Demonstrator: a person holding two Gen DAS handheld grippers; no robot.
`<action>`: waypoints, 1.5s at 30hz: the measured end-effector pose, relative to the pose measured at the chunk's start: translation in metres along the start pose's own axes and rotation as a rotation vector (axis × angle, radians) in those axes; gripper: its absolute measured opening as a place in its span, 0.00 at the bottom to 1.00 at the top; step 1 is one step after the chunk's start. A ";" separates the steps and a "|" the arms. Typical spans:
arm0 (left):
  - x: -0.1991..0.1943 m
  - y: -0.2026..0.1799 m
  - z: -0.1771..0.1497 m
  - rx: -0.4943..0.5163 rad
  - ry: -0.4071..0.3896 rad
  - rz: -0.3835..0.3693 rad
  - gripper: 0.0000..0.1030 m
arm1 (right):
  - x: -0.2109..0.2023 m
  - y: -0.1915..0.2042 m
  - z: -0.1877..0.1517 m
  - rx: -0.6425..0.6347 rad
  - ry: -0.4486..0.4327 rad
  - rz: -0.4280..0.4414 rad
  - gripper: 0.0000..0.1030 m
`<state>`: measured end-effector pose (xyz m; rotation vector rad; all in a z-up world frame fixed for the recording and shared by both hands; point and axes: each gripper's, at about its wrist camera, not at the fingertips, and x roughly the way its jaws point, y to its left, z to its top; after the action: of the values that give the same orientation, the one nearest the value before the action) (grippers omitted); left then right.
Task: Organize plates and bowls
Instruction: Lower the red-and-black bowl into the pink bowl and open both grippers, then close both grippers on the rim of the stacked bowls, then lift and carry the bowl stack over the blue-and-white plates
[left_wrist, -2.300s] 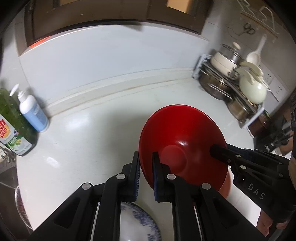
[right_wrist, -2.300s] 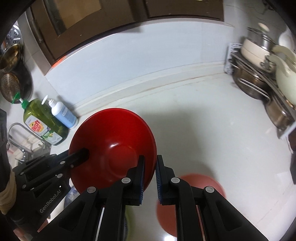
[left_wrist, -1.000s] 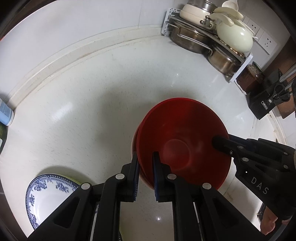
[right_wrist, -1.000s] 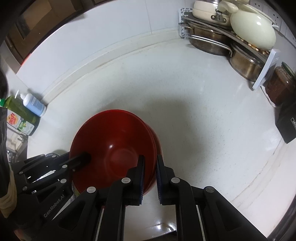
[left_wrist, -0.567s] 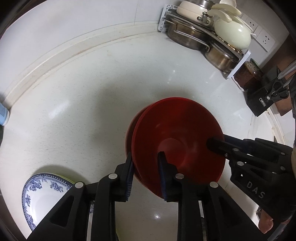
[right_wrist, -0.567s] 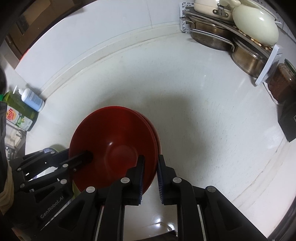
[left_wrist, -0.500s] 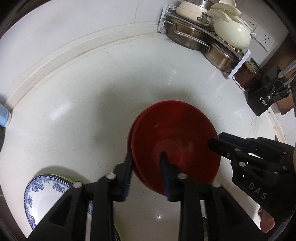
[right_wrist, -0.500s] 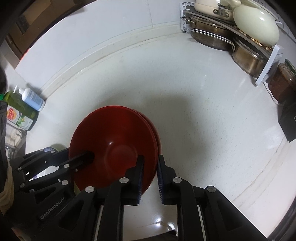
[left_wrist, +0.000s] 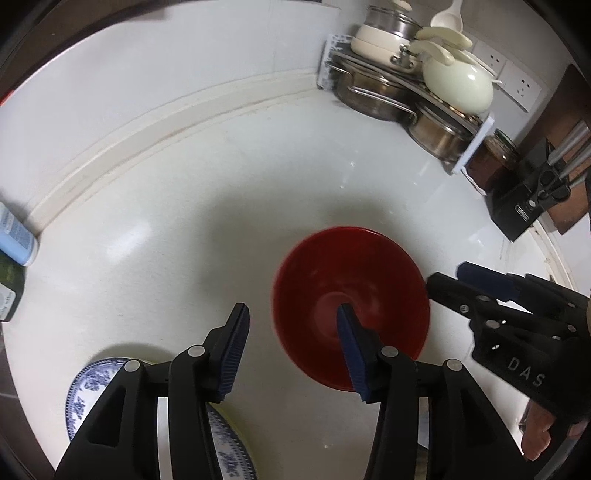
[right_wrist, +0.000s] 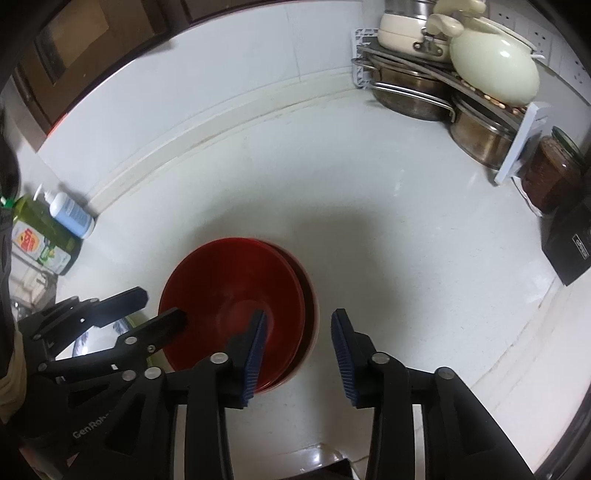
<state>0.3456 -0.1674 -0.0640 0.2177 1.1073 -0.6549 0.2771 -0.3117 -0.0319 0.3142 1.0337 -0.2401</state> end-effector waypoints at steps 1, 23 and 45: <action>0.000 0.002 0.001 -0.004 -0.007 0.015 0.49 | -0.001 -0.001 0.000 0.007 -0.008 -0.004 0.39; 0.047 0.010 0.000 -0.005 0.080 0.073 0.46 | 0.046 -0.016 -0.013 0.198 0.044 0.018 0.39; 0.066 0.007 0.003 -0.062 0.169 -0.035 0.20 | 0.064 -0.012 -0.019 0.210 0.087 0.023 0.23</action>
<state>0.3713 -0.1884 -0.1221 0.2031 1.2943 -0.6411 0.2890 -0.3188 -0.0980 0.5299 1.0916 -0.3170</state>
